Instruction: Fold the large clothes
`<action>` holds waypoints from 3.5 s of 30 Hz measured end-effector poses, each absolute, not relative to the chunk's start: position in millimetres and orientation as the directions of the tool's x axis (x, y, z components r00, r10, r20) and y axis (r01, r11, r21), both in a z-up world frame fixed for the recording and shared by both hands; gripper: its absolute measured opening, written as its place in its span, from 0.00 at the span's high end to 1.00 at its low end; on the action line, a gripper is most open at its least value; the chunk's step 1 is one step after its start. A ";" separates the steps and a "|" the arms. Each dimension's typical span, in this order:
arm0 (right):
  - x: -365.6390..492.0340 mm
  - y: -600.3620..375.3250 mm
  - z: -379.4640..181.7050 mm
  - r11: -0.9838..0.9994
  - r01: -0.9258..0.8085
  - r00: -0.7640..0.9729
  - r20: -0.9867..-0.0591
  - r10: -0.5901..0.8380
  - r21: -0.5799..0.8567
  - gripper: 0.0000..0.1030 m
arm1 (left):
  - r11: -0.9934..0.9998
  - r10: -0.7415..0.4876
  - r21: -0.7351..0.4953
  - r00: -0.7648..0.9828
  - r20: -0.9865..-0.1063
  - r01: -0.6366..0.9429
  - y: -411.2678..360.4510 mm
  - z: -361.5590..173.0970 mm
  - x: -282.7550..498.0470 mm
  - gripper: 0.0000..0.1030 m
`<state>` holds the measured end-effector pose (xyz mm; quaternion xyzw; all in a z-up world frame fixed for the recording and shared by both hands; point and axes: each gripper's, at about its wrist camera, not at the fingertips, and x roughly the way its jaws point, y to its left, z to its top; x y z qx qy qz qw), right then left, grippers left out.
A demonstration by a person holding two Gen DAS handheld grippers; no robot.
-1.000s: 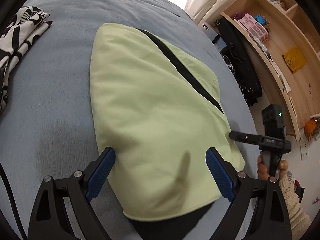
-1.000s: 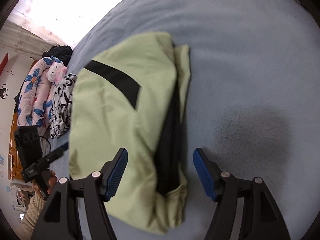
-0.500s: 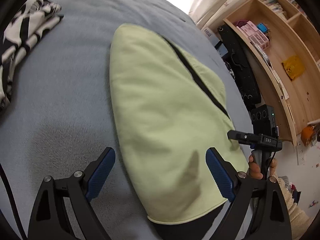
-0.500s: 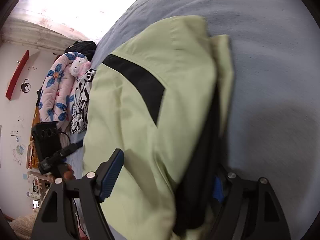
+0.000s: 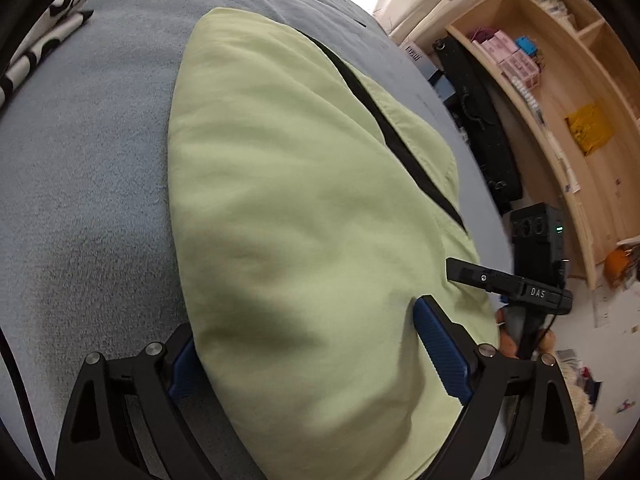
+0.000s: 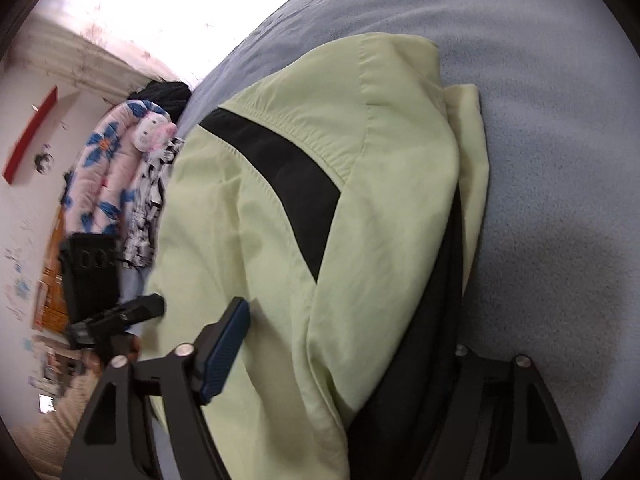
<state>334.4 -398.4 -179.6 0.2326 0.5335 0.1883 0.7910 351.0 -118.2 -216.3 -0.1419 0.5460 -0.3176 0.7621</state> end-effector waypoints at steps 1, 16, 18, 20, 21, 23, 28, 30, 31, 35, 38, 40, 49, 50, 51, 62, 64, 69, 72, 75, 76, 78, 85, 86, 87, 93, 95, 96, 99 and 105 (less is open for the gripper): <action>336.1 -394.7 -178.6 0.832 -0.048 0.363 -0.767 0.530 0.552 0.38 | 0.770 -0.624 -0.544 0.211 -0.753 0.334 -122.1 -214.3 350.0 0.10; 321.7 -373.8 -145.6 0.908 -0.013 0.422 -0.821 0.384 0.418 0.86 | 0.841 -0.508 -0.378 0.327 -0.796 0.386 -136.2 -177.4 340.7 0.63; 314.1 -365.1 -132.7 0.922 -0.025 0.439 -0.824 0.358 0.387 0.88 | 0.844 -0.507 -0.379 0.331 -0.796 0.380 -135.6 -170.2 337.5 0.65; 307.9 -355.9 -122.1 0.931 -0.032 0.446 -0.829 0.338 0.362 0.88 | 0.847 -0.496 -0.360 0.337 -0.801 0.392 -136.6 -161.2 329.6 0.67; 302.3 -349.3 -114.6 0.935 -0.038 0.450 -0.829 0.331 0.353 0.89 | 0.847 -0.493 -0.354 0.337 -0.802 0.397 -134.7 -158.0 324.9 0.67; 292.6 -341.4 -105.9 0.940 -0.044 0.450 -0.834 0.320 0.337 0.89 | 0.847 -0.489 -0.346 0.337 -0.805 0.403 -131.6 -147.8 313.8 0.68; 258.6 -316.2 -87.8 0.937 -0.054 0.436 -0.836 0.333 0.345 0.89 | 0.849 -0.490 -0.350 0.342 -0.802 0.397 -108.3 -126.4 279.8 0.68; 244.0 -302.7 -81.7 0.933 -0.061 0.429 -0.834 0.346 0.355 0.89 | 0.849 -0.489 -0.350 0.339 -0.804 0.396 -95.5 -119.3 266.0 0.68; 240.1 -295.8 -79.2 0.930 -0.064 0.426 -0.833 0.353 0.361 0.89 | 0.850 -0.487 -0.347 0.340 -0.805 0.395 -87.0 -115.7 258.4 0.68; 218.9 -263.6 -68.3 0.921 -0.086 0.415 -0.827 0.379 0.379 0.89 | 0.859 -0.477 -0.342 0.353 -0.805 0.381 -40.3 -103.8 227.3 0.68; 208.1 -228.6 -56.7 0.917 -0.118 0.408 -0.823 0.396 0.382 0.89 | 0.867 -0.472 -0.343 0.373 -0.799 0.362 -7.1 -93.0 211.2 0.68; 203.7 -202.2 -46.2 0.912 -0.150 0.407 -0.817 0.409 0.382 0.89 | 0.871 -0.470 -0.348 0.388 -0.792 0.346 22.6 -86.2 203.2 0.68; 239.4 -92.0 -3.1 0.883 -0.266 0.437 -0.769 0.467 0.385 0.90 | 0.900 -0.435 -0.341 0.483 -0.760 0.273 153.0 -45.6 216.6 0.68; 248.1 -83.1 1.1 0.880 -0.274 0.442 -0.762 0.473 0.387 0.90 | 0.906 -0.421 -0.326 0.501 -0.756 0.269 167.7 -37.3 226.3 0.68; 263.1 -69.8 7.7 0.877 -0.285 0.453 -0.751 0.480 0.388 0.90 | 0.910 -0.413 -0.318 0.511 -0.754 0.267 175.7 -32.9 233.7 0.68; 429.0 7.5 20.3 0.850 -0.294 0.599 -0.608 0.521 0.438 0.90 | 0.933 -0.350 -0.199 0.640 -0.684 0.299 274.2 -7.1 409.2 0.68; 461.1 10.1 -3.7 0.844 -0.270 0.607 -0.598 0.524 0.464 0.90 | 0.936 -0.342 -0.190 0.635 -0.693 0.297 279.0 -21.4 446.2 0.68; 526.4 22.3 -97.3 0.876 -0.159 0.549 -0.697 0.462 0.455 0.88 | 0.967 -0.240 -0.143 0.568 -0.787 0.210 291.9 -103.9 522.2 0.63; 531.3 11.0 -135.0 0.879 -0.114 0.523 -0.724 0.450 0.463 0.69 | 0.977 -0.211 -0.158 0.566 -0.797 0.141 306.8 -149.8 532.4 0.44; 523.5 -0.1 -141.6 0.846 -0.164 0.517 -0.686 0.511 0.507 0.69 | 0.961 -0.275 -0.227 0.596 -0.754 0.155 317.8 -160.8 521.7 0.38; 519.2 -1.6 -139.3 0.844 -0.183 0.514 -0.683 0.519 0.504 0.69 | 0.962 -0.271 -0.231 0.601 -0.752 0.145 319.9 -161.7 519.1 0.35; 510.0 -4.4 -131.6 0.867 -0.187 0.511 -0.708 0.488 0.462 0.59 | 0.961 -0.271 -0.241 0.607 -0.747 0.133 322.8 -159.4 514.5 0.34; 459.9 -17.6 -84.4 0.934 -0.180 0.639 -0.685 0.350 0.309 0.52 | 0.992 -0.128 -0.104 0.680 -0.722 0.076 320.5 -124.2 478.5 0.51; 452.5 -17.0 -77.8 0.944 -0.174 0.660 -0.678 0.324 0.282 0.52 | 0.994 -0.109 -0.091 0.688 -0.717 0.062 316.9 -117.8 467.6 0.58; 446.0 -14.6 -72.1 0.950 -0.170 0.674 -0.673 0.307 0.262 0.52 | 0.995 -0.100 -0.089 0.690 -0.717 0.052 315.7 -115.7 462.7 0.61; 424.4 21.4 -57.0 0.956 -0.205 0.693 -0.658 0.293 0.209 0.54 | 0.997 -0.074 -0.067 0.706 -0.704 0.038 283.8 -115.5 418.2 0.67; 418.8 33.9 -56.2 0.952 -0.234 0.696 -0.651 0.304 0.196 0.57 | 0.999 -0.025 0.005 0.713 -0.700 0.040 267.3 -123.3 407.0 0.67; 419.8 39.6 -59.6 0.945 -0.250 0.678 -0.659 0.327 0.212 0.57 | 0.999 0.000 0.034 0.713 -0.702 0.033 261.4 -126.3 404.1 0.67; 426.0 44.5 -75.8 0.951 -0.236 0.649 -0.696 0.307 0.200 0.58 | 0.992 0.077 0.122 0.706 -0.704 0.013 252.7 -139.2 407.2 0.68; 437.0 28.4 -102.3 0.963 -0.207 0.625 -0.734 0.266 0.172 0.79 | 0.989 0.094 0.144 0.700 -0.707 0.012 255.9 -148.3 411.1 0.68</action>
